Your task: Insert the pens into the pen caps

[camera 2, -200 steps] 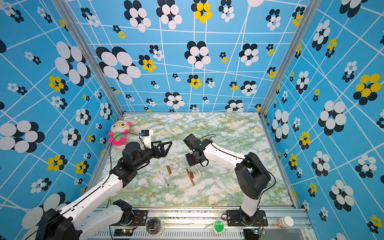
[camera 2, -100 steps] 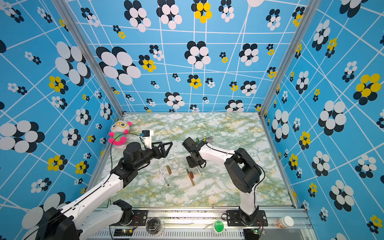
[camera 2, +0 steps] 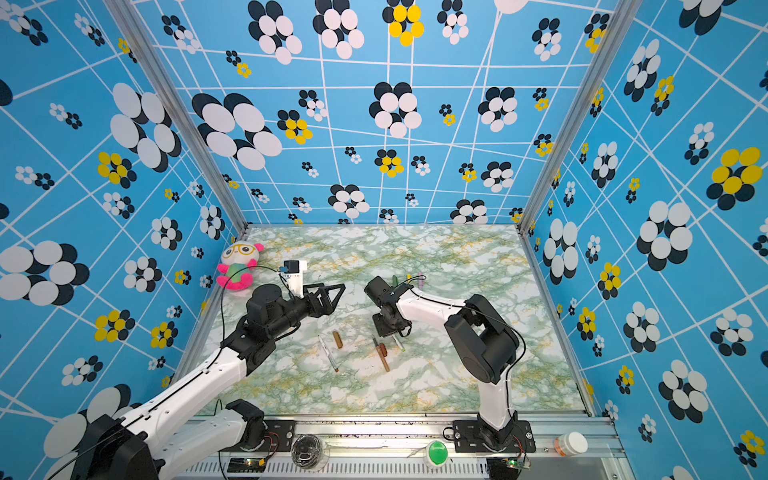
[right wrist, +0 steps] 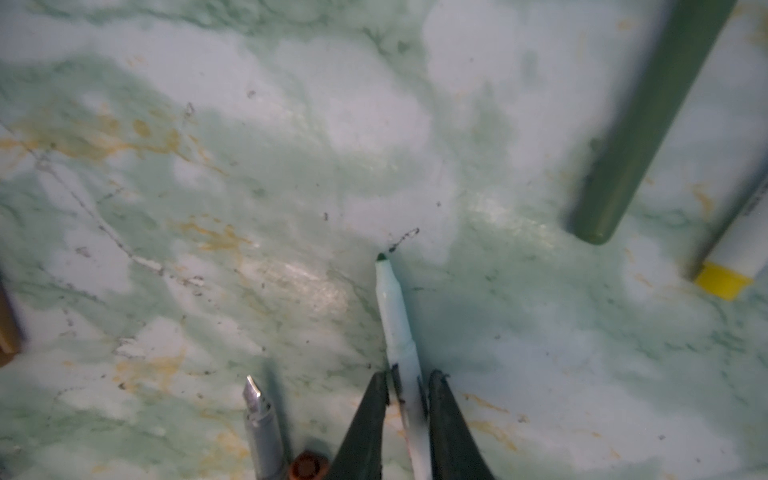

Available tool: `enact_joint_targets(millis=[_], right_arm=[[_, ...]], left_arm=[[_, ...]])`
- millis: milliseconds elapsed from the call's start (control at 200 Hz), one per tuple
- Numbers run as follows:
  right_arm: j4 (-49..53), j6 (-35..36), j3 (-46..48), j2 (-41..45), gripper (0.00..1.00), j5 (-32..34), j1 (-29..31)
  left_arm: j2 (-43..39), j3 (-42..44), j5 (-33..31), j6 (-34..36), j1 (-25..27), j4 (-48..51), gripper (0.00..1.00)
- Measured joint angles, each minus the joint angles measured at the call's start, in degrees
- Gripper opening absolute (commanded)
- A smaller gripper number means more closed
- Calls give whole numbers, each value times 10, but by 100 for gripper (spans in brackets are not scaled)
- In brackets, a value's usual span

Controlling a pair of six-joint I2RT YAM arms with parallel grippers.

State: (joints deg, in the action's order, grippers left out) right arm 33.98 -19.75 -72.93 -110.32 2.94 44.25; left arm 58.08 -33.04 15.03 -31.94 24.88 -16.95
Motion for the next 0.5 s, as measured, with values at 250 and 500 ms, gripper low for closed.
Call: enact_joint_targets(millis=[250,500], right_arm=[[0,0,0,-2,21,2,0],[-1,-2,-1,-3,12,10,0]], left_arm=[[0,0,0,0,0,0,99],[0,0,0,0,0,0,100]])
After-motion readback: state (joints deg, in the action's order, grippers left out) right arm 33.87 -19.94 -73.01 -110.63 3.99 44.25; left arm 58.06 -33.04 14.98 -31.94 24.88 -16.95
